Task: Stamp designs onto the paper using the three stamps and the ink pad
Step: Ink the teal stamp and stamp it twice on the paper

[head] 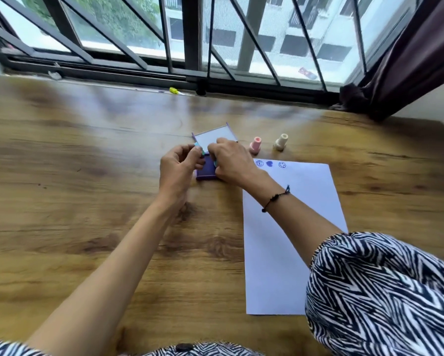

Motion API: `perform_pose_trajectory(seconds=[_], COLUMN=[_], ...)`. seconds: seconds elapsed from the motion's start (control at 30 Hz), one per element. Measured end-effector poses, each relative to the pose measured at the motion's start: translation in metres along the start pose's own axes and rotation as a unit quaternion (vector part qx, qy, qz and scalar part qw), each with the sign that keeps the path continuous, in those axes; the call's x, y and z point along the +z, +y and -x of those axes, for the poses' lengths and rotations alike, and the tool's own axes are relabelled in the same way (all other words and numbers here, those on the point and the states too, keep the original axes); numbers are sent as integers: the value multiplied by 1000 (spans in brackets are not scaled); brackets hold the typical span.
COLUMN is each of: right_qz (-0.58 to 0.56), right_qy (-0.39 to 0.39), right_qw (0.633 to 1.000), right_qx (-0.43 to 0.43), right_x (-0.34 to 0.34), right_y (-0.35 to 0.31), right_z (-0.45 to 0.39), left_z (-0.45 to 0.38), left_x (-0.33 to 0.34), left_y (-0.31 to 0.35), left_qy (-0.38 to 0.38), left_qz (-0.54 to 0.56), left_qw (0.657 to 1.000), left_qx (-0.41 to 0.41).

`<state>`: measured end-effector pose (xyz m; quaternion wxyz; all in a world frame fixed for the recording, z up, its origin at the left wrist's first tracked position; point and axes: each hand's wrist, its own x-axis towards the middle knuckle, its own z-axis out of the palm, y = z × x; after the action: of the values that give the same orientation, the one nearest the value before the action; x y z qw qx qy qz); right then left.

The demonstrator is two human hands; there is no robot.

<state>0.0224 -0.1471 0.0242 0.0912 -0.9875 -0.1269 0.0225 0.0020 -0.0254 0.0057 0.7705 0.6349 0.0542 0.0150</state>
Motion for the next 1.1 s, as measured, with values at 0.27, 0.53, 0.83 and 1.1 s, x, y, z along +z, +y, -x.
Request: perform_pose_trajectory(seconds=[0.27, 0.53, 0.83, 1.1], right_qz=[-190, -350, -103, -13], right_qy=[124, 289, 107, 81], right_qw=[970, 838, 955, 973], right_qx=[86, 302, 256, 216], right_x=[2, -13, -16, -13], right_y=[8, 94, 133, 134], right_z=[24, 86, 79, 72], left_z=[18, 50, 57, 55], left_x=[6, 55, 78, 76], left_y=[0, -13, -34, -38], left_qy=[-22, -160, -219, -200], left_qz=[-33, -159, -259, -254], left_qw=[999, 973, 940, 946], left_qx=[4, 43, 27, 19])
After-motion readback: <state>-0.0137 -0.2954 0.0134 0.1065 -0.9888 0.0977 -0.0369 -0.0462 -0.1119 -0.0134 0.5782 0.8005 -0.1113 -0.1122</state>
